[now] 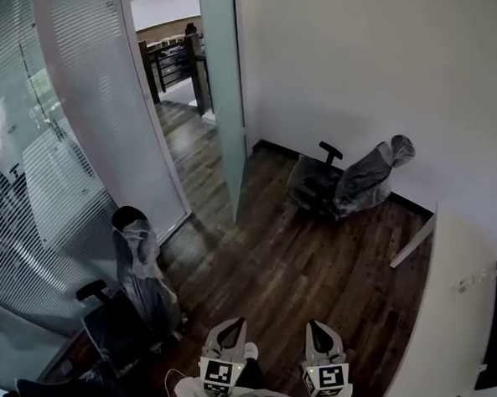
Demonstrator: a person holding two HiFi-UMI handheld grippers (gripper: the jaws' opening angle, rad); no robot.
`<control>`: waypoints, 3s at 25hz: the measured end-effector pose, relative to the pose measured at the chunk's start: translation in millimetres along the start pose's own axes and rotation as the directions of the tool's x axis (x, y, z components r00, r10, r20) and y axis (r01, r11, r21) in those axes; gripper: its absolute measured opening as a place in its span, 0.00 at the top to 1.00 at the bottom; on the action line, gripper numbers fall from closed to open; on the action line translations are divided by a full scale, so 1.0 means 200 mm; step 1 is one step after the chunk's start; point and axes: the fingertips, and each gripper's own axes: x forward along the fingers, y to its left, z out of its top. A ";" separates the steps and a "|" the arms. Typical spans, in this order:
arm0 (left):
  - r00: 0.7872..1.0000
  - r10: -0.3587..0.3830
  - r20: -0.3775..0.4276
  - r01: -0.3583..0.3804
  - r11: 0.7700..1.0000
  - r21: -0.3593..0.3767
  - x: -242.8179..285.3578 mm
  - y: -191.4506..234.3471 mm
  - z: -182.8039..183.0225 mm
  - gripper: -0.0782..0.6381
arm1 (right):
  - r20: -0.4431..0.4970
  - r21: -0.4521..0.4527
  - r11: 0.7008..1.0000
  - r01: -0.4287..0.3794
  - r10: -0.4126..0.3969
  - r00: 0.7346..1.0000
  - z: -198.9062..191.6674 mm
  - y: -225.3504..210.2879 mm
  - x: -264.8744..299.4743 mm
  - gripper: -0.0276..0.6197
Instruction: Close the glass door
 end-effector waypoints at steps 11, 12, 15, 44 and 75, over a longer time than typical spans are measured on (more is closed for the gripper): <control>0.999 0.018 -0.034 -0.019 0.999 -0.032 0.28 0.38 0.01 0.89 | -0.030 -0.004 1.000 -0.012 0.011 0.999 0.07 0.02 0.45 0.95; 0.999 0.018 -0.035 -0.019 0.999 -0.035 0.30 0.40 0.00 0.89 | -0.030 -0.008 1.000 -0.012 0.011 0.999 0.08 0.03 0.48 0.95; 0.999 0.016 -0.034 -0.017 0.999 -0.039 0.35 0.47 0.00 0.89 | -0.032 -0.012 1.000 -0.016 0.015 0.999 0.08 0.04 0.57 0.95; 0.996 -0.061 -0.061 0.059 0.998 -0.030 0.85 0.57 -0.03 0.89 | -0.065 -0.008 0.999 0.052 -0.052 0.997 0.07 -0.24 0.88 0.95; 0.992 0.099 -0.077 -0.098 0.995 0.025 2.01 0.09 0.31 0.89 | -0.020 0.038 0.989 -0.146 0.146 0.989 0.14 -1.48 1.48 0.95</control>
